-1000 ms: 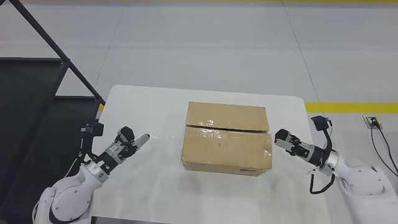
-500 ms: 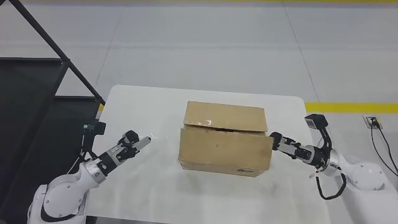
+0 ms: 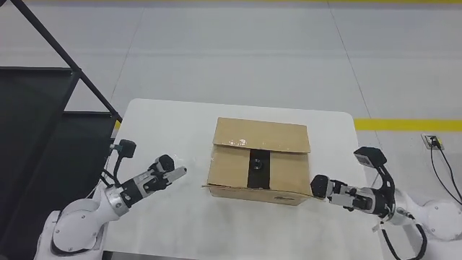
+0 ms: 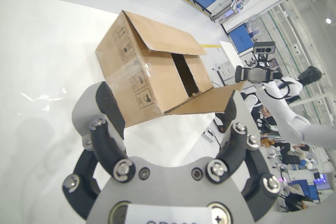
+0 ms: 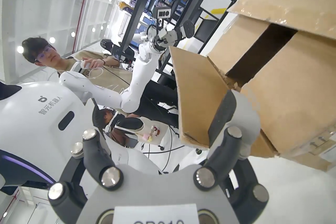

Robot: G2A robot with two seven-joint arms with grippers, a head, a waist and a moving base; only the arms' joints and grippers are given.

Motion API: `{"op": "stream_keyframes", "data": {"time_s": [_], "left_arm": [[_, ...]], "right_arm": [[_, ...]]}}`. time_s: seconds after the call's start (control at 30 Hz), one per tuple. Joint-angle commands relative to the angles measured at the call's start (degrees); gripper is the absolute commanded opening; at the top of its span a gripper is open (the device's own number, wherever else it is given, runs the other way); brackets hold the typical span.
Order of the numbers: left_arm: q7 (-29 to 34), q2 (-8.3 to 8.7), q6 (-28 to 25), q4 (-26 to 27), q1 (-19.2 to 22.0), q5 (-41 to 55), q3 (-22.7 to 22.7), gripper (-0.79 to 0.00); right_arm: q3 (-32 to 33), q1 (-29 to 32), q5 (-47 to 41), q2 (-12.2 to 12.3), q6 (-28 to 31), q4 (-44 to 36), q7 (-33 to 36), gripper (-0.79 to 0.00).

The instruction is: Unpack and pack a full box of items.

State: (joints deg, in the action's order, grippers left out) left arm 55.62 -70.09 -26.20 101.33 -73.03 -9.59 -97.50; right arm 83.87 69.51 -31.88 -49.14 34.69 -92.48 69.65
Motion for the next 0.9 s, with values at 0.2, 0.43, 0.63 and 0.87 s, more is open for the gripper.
{"op": "stream_keyframes", "data": {"time_s": [0.2, 0.43, 0.63, 0.87], "left_arm": [[11.09, 0.98, 3.19, -1.24, 1.26, 10.49, 3.74, 0.0], [16.61, 1.59, 3.93, -3.03, 2.96, 10.17, 9.17, 0.0], [15.31, 1.77, 3.69, -5.51, 3.85, 7.31, 13.49, 0.0], [13.64, 2.13, 4.27, -7.3, 4.67, 6.17, 15.67, 0.0]], "right_arm": [[-5.72, 2.7, 6.92, 3.94, 5.75, 0.37, -5.76, 0.0], [-13.46, -0.19, 7.66, 6.77, 9.17, 4.34, -9.19, 0.0], [-18.58, -3.82, 1.35, 7.99, 12.88, 7.52, -12.9, 0.0], [-19.62, -9.33, -17.11, 8.1, 8.91, 12.61, -8.95, 0.0]]}}
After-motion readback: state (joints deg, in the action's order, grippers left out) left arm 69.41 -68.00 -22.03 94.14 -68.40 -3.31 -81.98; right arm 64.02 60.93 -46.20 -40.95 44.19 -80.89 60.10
